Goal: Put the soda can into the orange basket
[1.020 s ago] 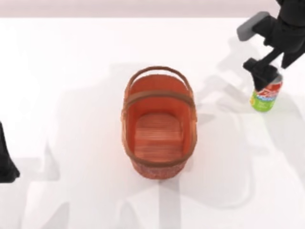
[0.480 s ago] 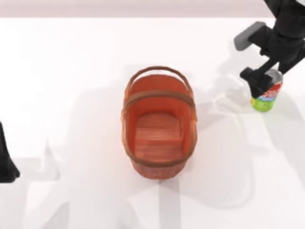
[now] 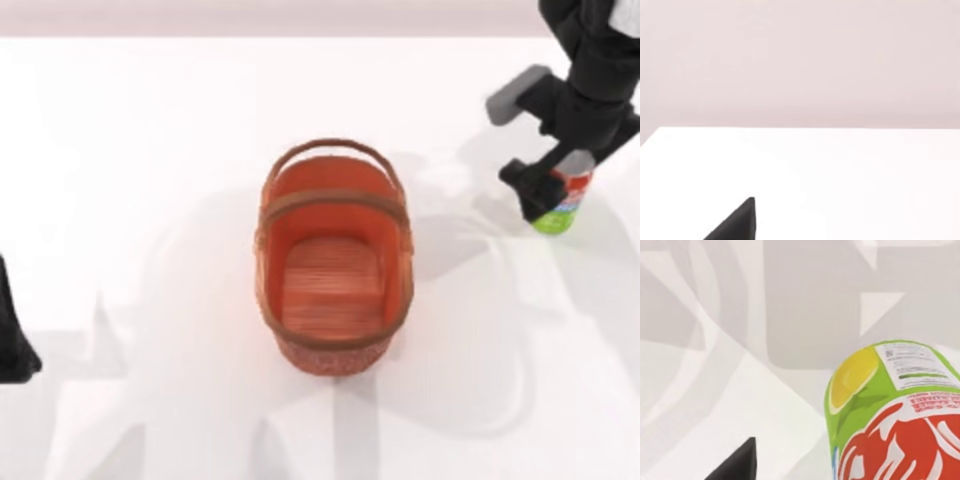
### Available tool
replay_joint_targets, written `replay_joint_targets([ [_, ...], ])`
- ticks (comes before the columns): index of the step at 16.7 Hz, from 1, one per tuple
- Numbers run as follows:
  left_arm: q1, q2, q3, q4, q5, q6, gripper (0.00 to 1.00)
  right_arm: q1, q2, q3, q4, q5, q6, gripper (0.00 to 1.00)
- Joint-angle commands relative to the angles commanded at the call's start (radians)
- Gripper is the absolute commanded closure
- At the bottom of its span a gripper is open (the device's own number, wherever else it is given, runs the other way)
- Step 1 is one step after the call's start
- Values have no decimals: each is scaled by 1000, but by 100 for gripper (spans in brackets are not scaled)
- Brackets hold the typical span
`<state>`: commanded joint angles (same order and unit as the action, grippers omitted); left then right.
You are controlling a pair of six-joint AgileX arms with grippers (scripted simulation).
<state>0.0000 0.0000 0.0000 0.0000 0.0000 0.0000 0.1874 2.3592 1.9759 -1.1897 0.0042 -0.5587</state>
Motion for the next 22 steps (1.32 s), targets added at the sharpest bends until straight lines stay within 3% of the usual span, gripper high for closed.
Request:
replay_joint_targets([
  [12, 0, 0, 0, 0, 0, 0, 0, 0, 0, 0, 0, 0, 0, 98],
  [22, 0, 0, 0, 0, 0, 0, 0, -3, -1, 0, 0, 0, 1, 100],
])
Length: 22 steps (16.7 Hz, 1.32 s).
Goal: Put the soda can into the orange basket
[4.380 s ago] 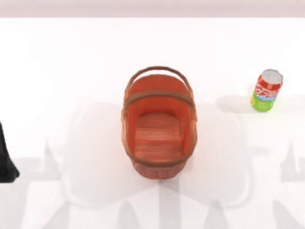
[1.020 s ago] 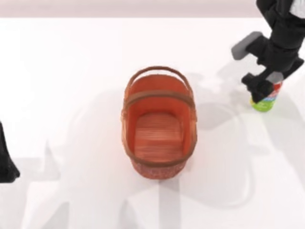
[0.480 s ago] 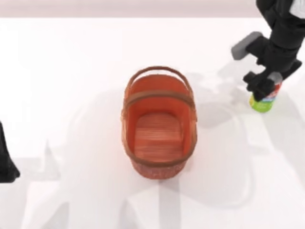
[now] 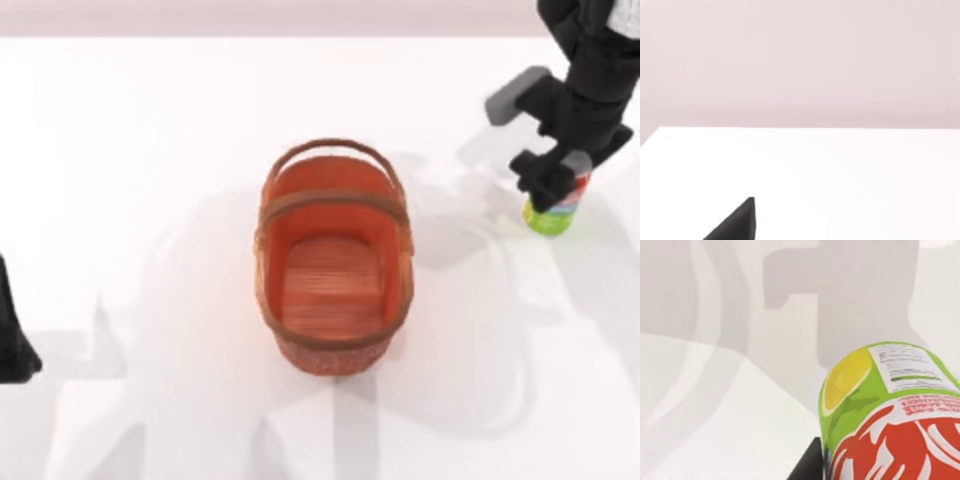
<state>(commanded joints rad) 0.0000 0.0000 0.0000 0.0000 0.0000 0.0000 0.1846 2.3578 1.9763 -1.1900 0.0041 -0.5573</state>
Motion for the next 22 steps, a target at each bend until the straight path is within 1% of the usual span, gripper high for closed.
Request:
replay_joint_targets([
  [1, 0, 0, 0, 0, 0, 0, 0, 2, -1, -4, 10, -7, 2, 100],
  [3, 0, 0, 0, 0, 0, 0, 0, 9, -8, -23, 62, -41, 17, 100],
  [5, 0, 0, 0, 0, 0, 0, 0, 19, -21, -57, 157, -100, 45, 100],
  [7, 0, 0, 0, 0, 0, 0, 0, 31, -40, -103, 293, -179, 85, 100],
  [9, 0, 0, 0, 0, 0, 0, 0, 45, -62, -161, 465, -274, 136, 100],
  [11, 0, 0, 0, 0, 0, 0, 0, 61, -88, -231, 663, -382, 196, 100],
  [18, 0, 0, 0, 0, 0, 0, 0, 116, -204, -519, 1423, -784, 430, 100],
  [20, 0, 0, 0, 0, 0, 0, 0, 130, -247, -592, 1611, -886, 487, 100],
  [22, 0, 0, 0, 0, 0, 0, 0, 142, -290, -653, 1763, -975, 532, 100],
])
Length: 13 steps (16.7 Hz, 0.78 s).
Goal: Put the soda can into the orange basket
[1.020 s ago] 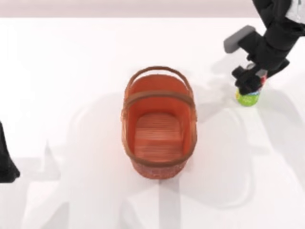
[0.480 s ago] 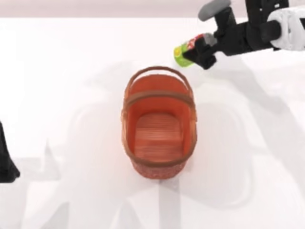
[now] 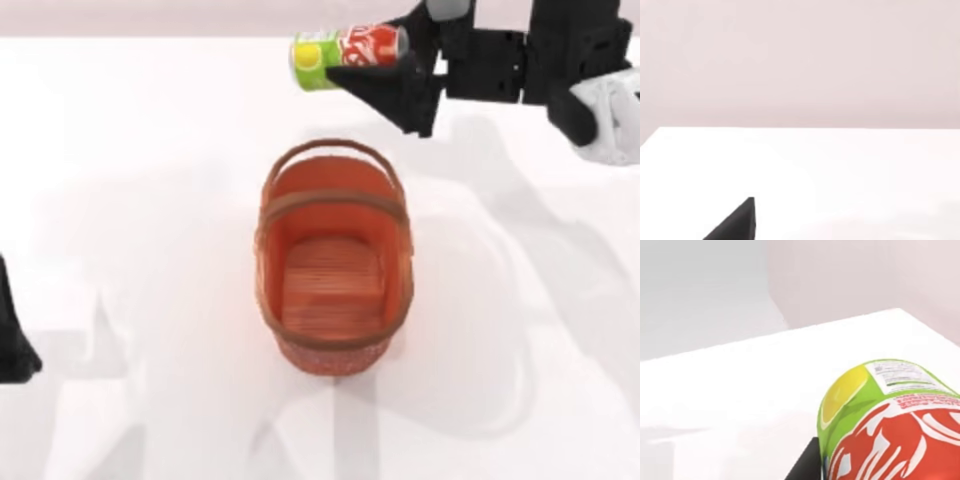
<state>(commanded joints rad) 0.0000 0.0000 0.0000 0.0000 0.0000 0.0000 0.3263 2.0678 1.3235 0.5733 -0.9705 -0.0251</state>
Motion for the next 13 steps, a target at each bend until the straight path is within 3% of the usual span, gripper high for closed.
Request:
replay_joint_targets([
  [3, 0, 0, 0, 0, 0, 0, 0, 12, -54, -60, 150, -96, 44, 100],
  [5, 0, 0, 0, 0, 0, 0, 0, 16, -76, -79, 196, -128, 57, 100],
  [13, 0, 0, 0, 0, 0, 0, 0, 16, -41, -89, 242, -136, 58, 100],
])
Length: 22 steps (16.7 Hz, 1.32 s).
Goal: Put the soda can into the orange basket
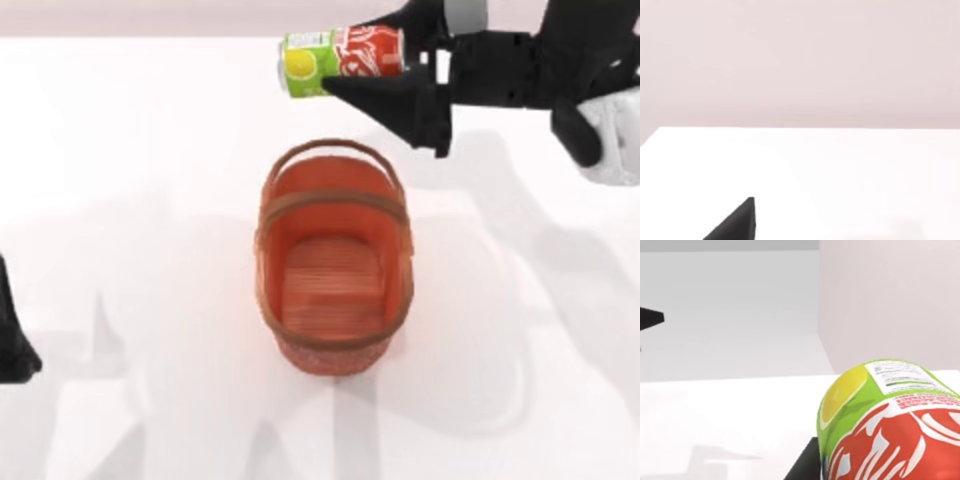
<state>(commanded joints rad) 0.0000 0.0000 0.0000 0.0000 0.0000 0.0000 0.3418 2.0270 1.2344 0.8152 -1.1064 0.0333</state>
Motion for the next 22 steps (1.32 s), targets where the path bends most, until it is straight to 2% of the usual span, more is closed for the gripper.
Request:
replay_joint_targets([
  [6, 0, 0, 0, 0, 0, 0, 0, 5, 171, -73, 256, 5, -3, 100],
  [12, 0, 0, 0, 0, 0, 0, 0, 6, 205, -91, 298, 7, -4, 100],
  [22, 0, 0, 0, 0, 0, 0, 0, 6, 205, -91, 298, 7, -4, 25],
])
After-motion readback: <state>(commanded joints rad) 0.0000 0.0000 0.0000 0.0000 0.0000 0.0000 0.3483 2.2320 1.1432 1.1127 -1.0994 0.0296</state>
